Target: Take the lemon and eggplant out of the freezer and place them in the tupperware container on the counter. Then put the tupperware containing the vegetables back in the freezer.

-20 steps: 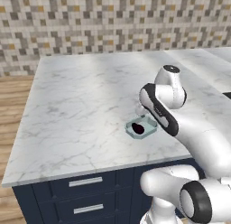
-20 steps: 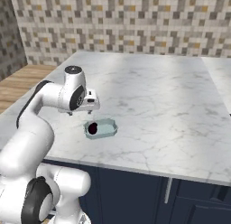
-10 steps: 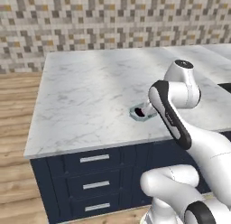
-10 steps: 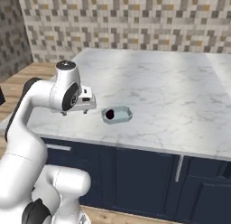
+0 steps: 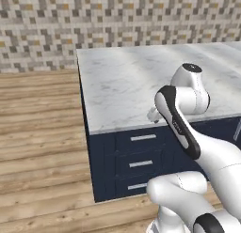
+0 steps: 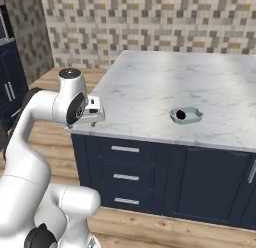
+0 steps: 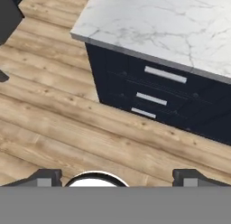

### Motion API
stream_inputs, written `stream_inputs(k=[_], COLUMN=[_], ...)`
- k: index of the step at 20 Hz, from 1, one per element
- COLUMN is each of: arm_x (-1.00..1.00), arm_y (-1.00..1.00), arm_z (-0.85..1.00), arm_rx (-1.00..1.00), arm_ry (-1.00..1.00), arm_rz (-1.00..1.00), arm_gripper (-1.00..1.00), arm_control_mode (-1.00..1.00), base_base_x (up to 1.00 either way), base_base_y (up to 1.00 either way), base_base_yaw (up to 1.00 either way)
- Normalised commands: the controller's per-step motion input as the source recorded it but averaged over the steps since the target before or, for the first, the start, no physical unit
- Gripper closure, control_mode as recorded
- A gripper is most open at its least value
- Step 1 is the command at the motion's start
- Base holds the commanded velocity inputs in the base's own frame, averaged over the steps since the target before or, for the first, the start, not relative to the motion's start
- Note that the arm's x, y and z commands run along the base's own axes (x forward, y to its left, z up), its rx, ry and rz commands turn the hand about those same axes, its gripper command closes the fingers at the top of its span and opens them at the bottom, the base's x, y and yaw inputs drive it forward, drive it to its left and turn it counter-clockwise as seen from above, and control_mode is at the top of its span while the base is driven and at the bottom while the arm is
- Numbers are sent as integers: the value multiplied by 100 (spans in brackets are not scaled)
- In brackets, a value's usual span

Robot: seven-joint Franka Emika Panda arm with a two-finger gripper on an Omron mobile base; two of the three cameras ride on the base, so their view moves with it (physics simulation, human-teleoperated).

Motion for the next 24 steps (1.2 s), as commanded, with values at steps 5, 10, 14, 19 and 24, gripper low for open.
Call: stream_inputs(k=[5,10,14,19,24], arm_x=[0,0,0,0,0], arm_y=[0,0,0,0,0], arm_z=[0,0,0,0,0], arm_rx=[0,0,0,0,0], arm_ry=[0,0,0,0,0], arm_rz=[0,0,0,0,0], arm_gripper=[-100,-100,-100,-100,-100], arm_control_mode=[100,100,100,100,100], base_base_x=[31,80,98,95,98], base_base_y=[100,100,100,98,56], base_base_yaw=[-10,-12,-12,-10,-3])
